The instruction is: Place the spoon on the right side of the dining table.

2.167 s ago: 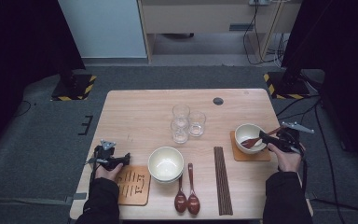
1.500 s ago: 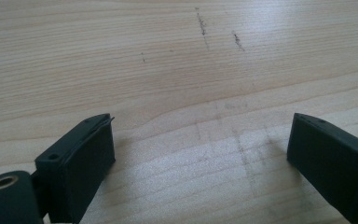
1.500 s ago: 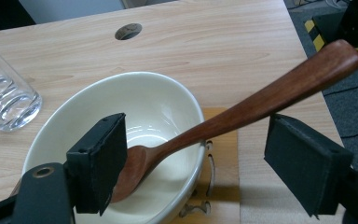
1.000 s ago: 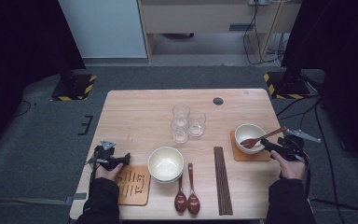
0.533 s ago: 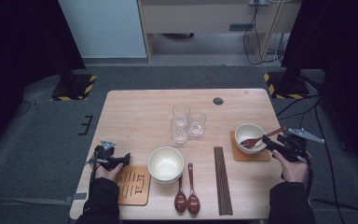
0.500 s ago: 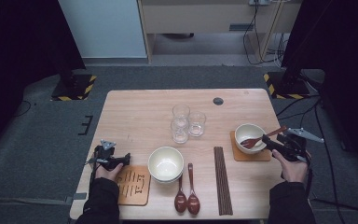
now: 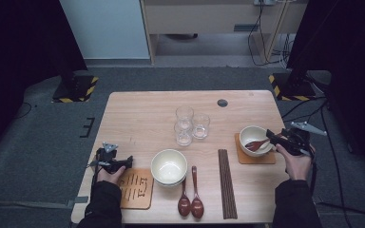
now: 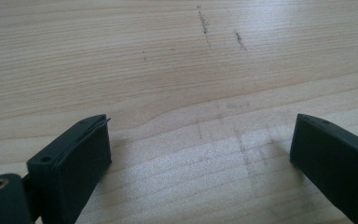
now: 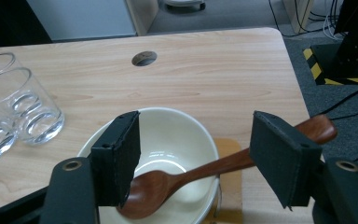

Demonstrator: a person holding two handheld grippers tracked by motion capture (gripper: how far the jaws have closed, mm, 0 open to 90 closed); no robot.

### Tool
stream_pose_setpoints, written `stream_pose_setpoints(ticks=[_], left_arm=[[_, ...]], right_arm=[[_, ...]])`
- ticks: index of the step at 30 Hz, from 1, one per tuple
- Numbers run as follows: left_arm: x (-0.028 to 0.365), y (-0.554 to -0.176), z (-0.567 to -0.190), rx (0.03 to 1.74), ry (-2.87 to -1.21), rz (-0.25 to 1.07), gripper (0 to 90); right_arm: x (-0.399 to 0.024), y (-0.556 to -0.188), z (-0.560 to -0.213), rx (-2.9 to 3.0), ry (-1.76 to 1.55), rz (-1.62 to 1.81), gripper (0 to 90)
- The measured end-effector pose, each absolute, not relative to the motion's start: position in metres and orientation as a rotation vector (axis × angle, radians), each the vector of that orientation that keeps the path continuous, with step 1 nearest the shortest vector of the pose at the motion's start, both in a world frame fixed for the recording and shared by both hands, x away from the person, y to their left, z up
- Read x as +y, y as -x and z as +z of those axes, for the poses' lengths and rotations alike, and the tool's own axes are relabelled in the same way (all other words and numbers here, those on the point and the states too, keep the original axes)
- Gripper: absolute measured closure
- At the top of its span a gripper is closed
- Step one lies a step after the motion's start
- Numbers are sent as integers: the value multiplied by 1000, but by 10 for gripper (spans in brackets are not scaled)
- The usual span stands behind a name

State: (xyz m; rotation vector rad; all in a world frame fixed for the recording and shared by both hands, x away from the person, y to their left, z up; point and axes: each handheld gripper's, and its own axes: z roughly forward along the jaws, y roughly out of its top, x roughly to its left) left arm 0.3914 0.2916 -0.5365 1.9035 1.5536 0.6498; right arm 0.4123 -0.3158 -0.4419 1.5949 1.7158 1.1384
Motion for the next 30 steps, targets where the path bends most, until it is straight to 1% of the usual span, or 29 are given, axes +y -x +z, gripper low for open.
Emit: stream_pose_setpoints(ticks=[13,30], left_arm=[[292,-391,-537,1554,-1904,650,40],[292,-391,-537,1554,-1903,650,39]], right_arm=[[-318,-434,-443,1711,-1606,1125,319],[-315,-444,-455,1771,-1627,1060,299]])
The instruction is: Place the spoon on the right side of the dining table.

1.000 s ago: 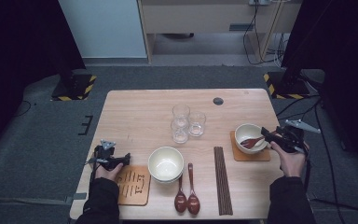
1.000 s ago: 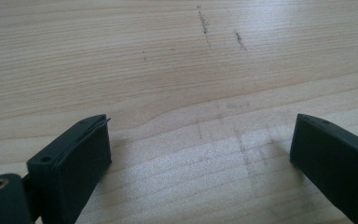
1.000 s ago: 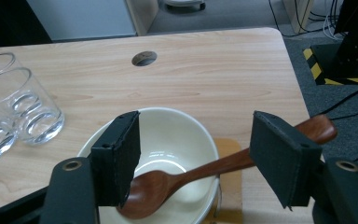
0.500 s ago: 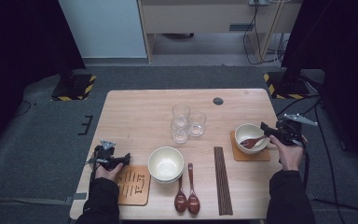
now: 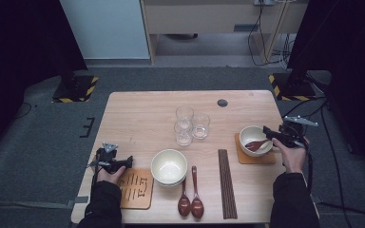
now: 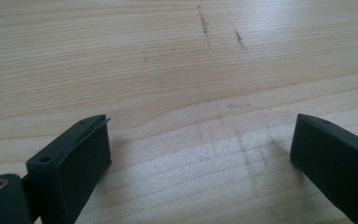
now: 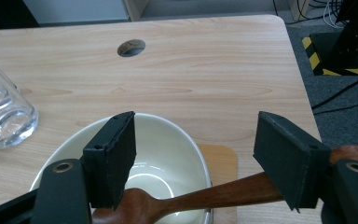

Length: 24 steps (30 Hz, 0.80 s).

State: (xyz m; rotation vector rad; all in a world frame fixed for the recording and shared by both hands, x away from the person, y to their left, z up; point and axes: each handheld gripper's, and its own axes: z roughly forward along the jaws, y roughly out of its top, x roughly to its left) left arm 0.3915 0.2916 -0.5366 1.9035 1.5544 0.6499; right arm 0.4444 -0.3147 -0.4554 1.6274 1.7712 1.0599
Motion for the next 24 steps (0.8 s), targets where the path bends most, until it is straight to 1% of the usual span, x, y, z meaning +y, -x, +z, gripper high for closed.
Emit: stream_pose_setpoints(ticks=[24], left_arm=[[292,-391,-537,1555,-1904,650,38]], right_arm=[[-313,-438,-457,1833,-1632,975,289]])
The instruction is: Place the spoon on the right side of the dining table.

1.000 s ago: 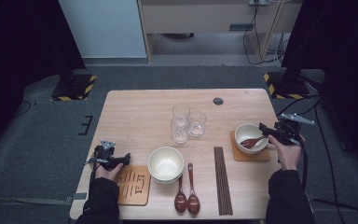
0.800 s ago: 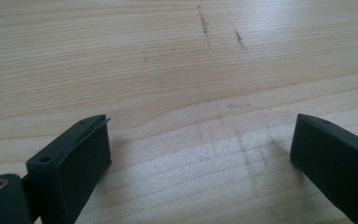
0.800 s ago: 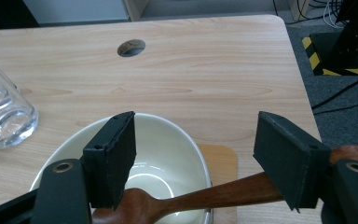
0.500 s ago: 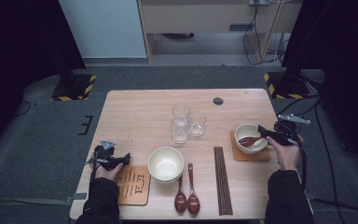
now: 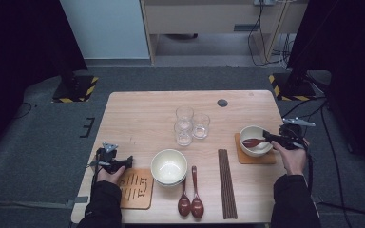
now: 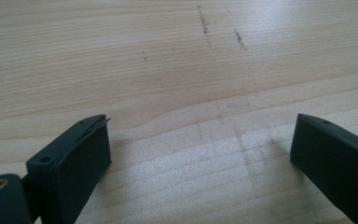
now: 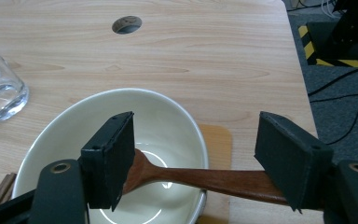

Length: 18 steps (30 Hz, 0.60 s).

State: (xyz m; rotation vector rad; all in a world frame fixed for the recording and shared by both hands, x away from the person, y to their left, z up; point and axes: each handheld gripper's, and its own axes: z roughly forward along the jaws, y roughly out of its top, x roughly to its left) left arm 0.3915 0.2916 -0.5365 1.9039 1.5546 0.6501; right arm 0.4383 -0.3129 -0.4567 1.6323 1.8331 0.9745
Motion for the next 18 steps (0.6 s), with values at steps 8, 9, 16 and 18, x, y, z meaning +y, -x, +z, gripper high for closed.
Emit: stream_pose_setpoints(ticks=[8,9,16,18], left_arm=[[292,-391,-537,1555,-1904,650,38],[292,-391,-537,1555,-1904,651,38],[292,-391,-537,1555,-1904,651,38],[292,-391,-537,1555,-1904,651,38]], right_arm=[[-317,-430,-460,1845,-1638,991,289],[-317,-428,-460,1847,-1640,991,288],[-318,-422,-459,1868,-1623,989,286],[-318,-420,-459,1875,-1625,989,286]])
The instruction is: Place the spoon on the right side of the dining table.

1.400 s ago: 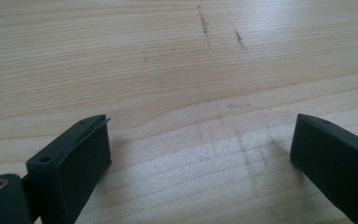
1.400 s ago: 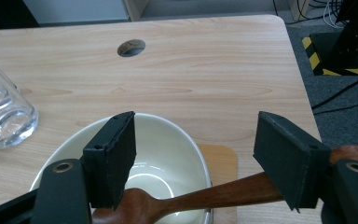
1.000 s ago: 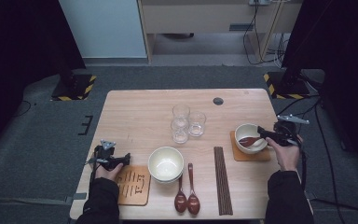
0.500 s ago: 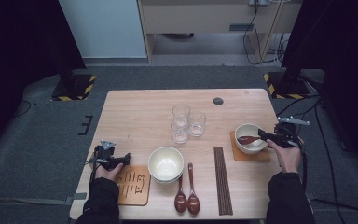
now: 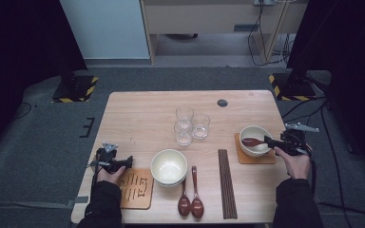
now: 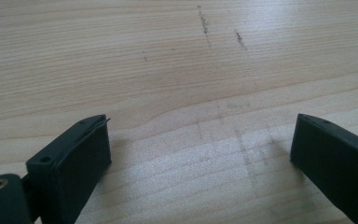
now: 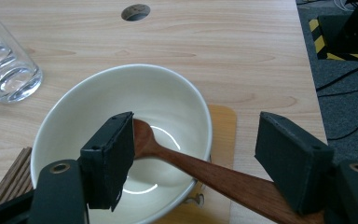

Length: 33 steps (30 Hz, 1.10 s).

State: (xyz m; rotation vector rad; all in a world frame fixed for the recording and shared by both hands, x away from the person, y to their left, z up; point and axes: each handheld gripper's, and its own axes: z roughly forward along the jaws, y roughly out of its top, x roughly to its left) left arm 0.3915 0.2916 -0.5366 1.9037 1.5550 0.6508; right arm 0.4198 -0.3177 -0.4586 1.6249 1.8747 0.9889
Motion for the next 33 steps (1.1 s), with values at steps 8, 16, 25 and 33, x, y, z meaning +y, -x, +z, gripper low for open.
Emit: stream_pose_setpoints(ticks=[8,16,25,33], left_arm=[[292,-391,-537,1555,-1904,651,38],[292,-391,-537,1555,-1904,651,38],[292,-391,-537,1555,-1904,651,38],[292,-391,-537,1555,-1904,651,38]], right_arm=[[-318,-414,-457,1892,-1615,985,286],[-318,-408,-455,1913,-1608,991,285],[-316,-402,-453,1937,-1597,1000,283],[-315,-396,-450,1947,-1598,1011,281]])
